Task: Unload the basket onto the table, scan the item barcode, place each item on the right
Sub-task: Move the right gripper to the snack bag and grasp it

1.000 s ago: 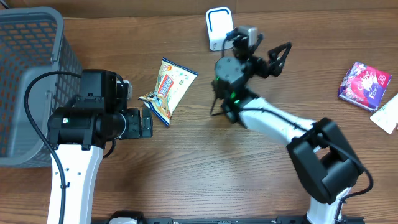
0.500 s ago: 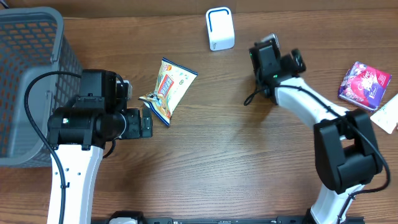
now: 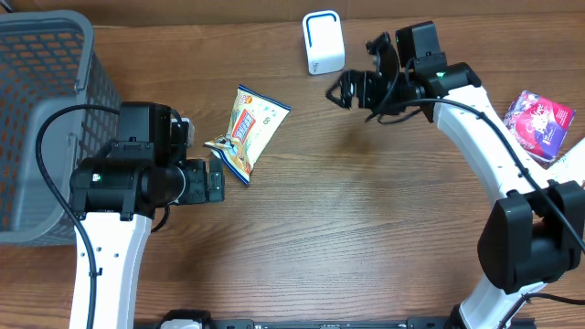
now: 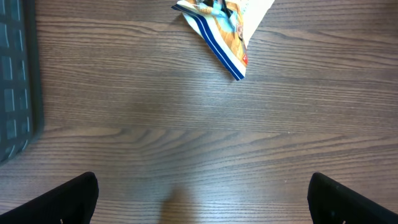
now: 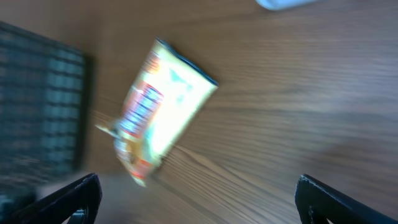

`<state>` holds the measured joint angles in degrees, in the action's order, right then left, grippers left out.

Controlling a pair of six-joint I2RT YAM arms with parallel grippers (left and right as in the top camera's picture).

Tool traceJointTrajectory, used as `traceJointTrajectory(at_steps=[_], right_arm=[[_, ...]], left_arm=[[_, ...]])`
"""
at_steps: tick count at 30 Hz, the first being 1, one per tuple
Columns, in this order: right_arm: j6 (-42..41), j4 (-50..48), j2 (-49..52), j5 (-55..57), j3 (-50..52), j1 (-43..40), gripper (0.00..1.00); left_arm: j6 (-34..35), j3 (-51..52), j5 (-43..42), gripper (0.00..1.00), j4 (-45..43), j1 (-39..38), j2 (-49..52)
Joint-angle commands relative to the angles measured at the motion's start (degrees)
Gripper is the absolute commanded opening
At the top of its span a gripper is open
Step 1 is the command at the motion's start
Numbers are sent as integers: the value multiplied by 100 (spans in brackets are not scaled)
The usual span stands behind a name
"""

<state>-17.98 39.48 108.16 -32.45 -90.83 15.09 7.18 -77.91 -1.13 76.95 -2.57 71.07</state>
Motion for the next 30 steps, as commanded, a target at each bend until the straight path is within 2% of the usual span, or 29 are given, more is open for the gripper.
traceJointTrajectory(at_steps=[1, 4, 7, 10, 13, 16, 21, 27, 30], right_arm=[[-1202, -442, 11, -581, -9, 177, 98], [-1700, -1049, 181, -590, -9, 444, 98], [-2247, -1530, 376, -564, -9, 798, 96], [-2590, -1801, 544, -472, -9, 1080, 95], [-3117, -2076, 850, -428, -9, 1355, 91], [-3222, -2437, 1167, -444, -11, 1593, 91], [-3309, -2612, 1408, -125, -33, 1823, 93], [-3340, -2625, 1609, 223, -72, 2061, 93], [-3425, -2767, 1749, 339, -118, 2216, 94]], left_arm=[[74, -2, -37, 99, -7, 31, 17], [70, -2, -35, 100, -9, 31, 17], [-2, -2, 210, 100, -389, 31, 17], [105, -2, -164, 100, -584, 31, 17], [94, -37, 4, 100, -942, 35, 15], [22, -256, 42, 100, -1001, 39, 13], [-560, -892, 140, 99, -901, 39, 11], [-592, -1493, 793, 100, -476, 39, -24], [-560, -1526, 861, 100, -424, 39, -92]])
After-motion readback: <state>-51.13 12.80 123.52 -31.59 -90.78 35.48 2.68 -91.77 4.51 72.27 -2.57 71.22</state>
